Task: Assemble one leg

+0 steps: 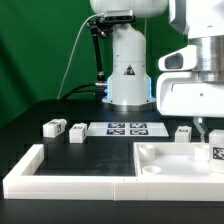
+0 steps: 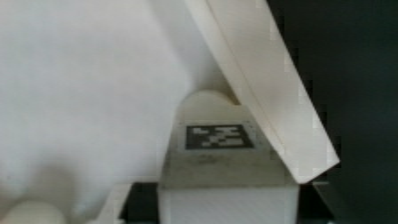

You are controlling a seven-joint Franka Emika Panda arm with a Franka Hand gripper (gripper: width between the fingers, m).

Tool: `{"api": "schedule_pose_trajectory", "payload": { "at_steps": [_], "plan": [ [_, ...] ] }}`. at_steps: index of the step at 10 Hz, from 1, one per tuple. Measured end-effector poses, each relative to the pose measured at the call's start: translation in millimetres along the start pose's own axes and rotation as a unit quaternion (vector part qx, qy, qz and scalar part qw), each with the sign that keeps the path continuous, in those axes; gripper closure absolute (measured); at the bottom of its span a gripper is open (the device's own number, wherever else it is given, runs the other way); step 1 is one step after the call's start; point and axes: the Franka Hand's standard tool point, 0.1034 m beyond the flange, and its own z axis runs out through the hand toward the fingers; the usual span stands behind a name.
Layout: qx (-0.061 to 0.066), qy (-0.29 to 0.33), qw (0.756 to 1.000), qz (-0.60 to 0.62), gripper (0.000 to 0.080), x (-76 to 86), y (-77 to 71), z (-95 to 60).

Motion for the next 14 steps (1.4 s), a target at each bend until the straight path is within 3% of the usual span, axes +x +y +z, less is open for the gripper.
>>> {"api": "schedule_pose_trajectory", "payload": {
  "at_steps": [4,5,7,10,12,13,14],
  "plan": [
    [0.023,0.003,0.968,0.250,0.0509,0.0,2.3,-0.2],
    [0.034,0.001,0.939,0.343,0.0509,-0.2,3.4,-0.5],
    [0.041,-0.011,0.896,0.442,0.0509,-1.4,2.9,-0.5],
    [0.044,-0.022,0.857,0.513,0.0509,-1.3,2.9,-0.5],
    [0.045,-0.031,0.810,0.584,0.0509,-2.7,1.6,-0.2],
    [0.046,-0.031,0.816,0.575,0.0406,-3.2,1.2,-0.1],
    [0.039,-0.035,0.840,0.540,0.0254,-3.7,2.4,0.3]
  ]
}}
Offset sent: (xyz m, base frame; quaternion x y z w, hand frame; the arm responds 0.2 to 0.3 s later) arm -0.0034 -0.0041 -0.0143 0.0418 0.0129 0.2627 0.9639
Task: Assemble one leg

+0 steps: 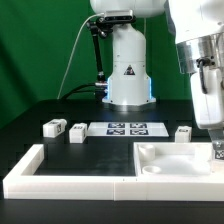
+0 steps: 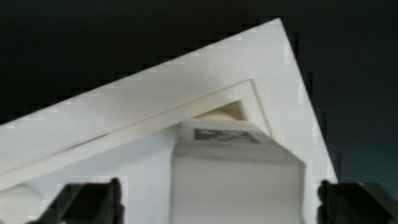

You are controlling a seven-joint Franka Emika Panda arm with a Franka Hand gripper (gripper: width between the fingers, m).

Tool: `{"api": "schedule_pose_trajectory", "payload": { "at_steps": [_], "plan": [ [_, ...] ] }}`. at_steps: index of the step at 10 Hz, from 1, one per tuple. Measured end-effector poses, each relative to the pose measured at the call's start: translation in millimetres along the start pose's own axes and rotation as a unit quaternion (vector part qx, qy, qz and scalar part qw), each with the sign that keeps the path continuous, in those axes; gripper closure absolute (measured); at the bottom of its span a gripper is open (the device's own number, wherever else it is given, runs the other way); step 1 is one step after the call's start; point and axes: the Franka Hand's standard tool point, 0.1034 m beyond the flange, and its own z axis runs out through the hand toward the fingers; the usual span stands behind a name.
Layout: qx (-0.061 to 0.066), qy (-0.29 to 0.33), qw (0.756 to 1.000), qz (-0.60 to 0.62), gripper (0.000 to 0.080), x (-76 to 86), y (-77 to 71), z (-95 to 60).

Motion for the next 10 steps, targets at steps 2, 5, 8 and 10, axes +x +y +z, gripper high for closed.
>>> {"api": "schedule_pose_trajectory", "payload": {
  "at_steps": [2,5,8,10],
  "plan": [
    [-0.019,-0.006,0.998,-0.054,0.0160,-0.2,-4.3,-1.1],
    [-0.046,-0.010,0.966,-0.256,0.0151,-4.0,-1.7,-2.6],
    [-0.054,-0.010,0.913,-0.405,0.0151,-6.1,-3.3,-3.4],
    [-0.063,0.008,0.871,-0.487,0.0151,-7.2,-2.1,-3.4]
  ]
}}
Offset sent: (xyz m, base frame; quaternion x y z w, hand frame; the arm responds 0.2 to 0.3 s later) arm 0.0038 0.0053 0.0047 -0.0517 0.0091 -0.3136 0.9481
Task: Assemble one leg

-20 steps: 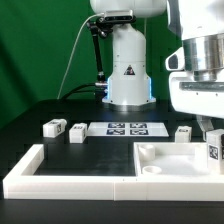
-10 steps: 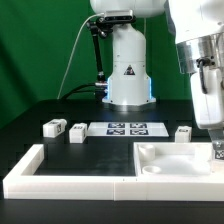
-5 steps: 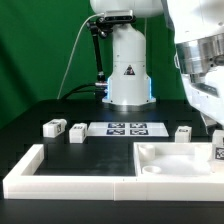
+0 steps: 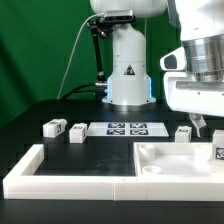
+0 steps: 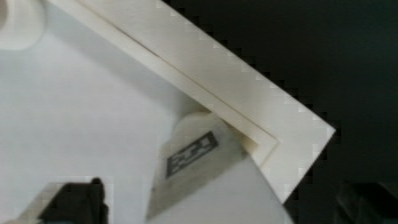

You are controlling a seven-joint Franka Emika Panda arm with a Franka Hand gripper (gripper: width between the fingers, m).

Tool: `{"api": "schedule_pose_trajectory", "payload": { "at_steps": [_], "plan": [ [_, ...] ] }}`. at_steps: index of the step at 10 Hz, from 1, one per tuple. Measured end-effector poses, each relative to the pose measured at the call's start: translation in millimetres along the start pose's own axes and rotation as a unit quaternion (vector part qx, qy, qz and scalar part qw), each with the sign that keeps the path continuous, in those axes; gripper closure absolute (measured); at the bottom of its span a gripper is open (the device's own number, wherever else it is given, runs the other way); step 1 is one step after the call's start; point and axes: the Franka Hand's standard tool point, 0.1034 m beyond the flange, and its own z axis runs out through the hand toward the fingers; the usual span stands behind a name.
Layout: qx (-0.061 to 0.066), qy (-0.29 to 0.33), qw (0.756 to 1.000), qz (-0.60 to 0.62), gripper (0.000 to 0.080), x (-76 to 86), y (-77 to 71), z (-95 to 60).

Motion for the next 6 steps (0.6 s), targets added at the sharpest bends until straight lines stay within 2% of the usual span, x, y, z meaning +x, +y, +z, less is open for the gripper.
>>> {"api": "schedule_pose_trajectory", "payload": {
  "at_steps": [1,2,4,6],
  "plan": [
    [-0.015,0.012,0.998,-0.053,0.0151,-3.6,-1.1,1.8],
    [-0.020,0.016,0.994,-0.105,0.0151,-2.8,-0.1,4.7],
    [-0.021,0.015,0.978,-0.207,0.0151,3.8,4.7,5.7],
    [-0.020,0.017,0.971,-0.239,0.0151,7.9,6.6,5.1]
  ]
}}
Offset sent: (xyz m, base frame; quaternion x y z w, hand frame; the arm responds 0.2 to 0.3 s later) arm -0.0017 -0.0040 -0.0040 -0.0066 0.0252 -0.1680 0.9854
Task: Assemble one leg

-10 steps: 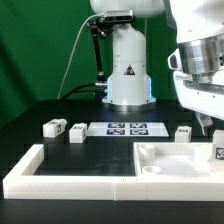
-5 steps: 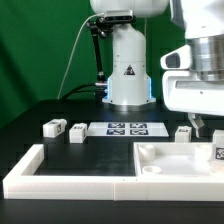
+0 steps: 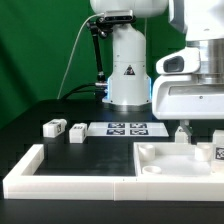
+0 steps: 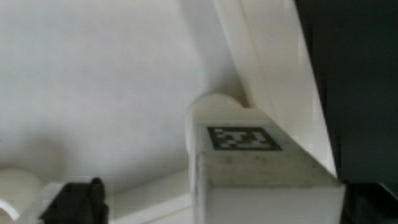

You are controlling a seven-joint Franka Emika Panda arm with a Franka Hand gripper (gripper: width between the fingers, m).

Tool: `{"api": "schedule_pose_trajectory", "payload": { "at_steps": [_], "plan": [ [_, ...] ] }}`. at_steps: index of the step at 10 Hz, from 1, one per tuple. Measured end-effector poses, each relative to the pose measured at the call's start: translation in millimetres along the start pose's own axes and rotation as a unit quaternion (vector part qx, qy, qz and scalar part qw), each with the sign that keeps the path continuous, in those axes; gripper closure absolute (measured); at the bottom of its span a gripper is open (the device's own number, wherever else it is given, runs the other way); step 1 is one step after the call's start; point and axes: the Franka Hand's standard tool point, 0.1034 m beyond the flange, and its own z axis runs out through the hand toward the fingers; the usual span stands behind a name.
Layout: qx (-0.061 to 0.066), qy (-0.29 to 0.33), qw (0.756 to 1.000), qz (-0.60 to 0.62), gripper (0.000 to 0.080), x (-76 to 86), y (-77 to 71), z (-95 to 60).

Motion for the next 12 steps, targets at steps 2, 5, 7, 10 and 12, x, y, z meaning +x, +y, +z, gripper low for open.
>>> {"api": "schedule_pose_trajectory", "payload": {
  "at_steps": [2,5,7,10,12],
  "plan": [
    [0.000,0.000,1.000,0.000,0.0399,0.1,0.1,0.0],
    [0.000,0.000,1.000,0.000,0.0509,0.1,0.1,0.0],
    [0.006,0.000,0.998,0.065,0.0509,0.0,-0.7,0.2],
    [0.027,0.020,0.969,0.244,0.0508,0.2,-1.2,0.7],
    [0.035,0.019,0.939,0.342,0.0508,0.3,-1.2,1.1]
  ]
}}
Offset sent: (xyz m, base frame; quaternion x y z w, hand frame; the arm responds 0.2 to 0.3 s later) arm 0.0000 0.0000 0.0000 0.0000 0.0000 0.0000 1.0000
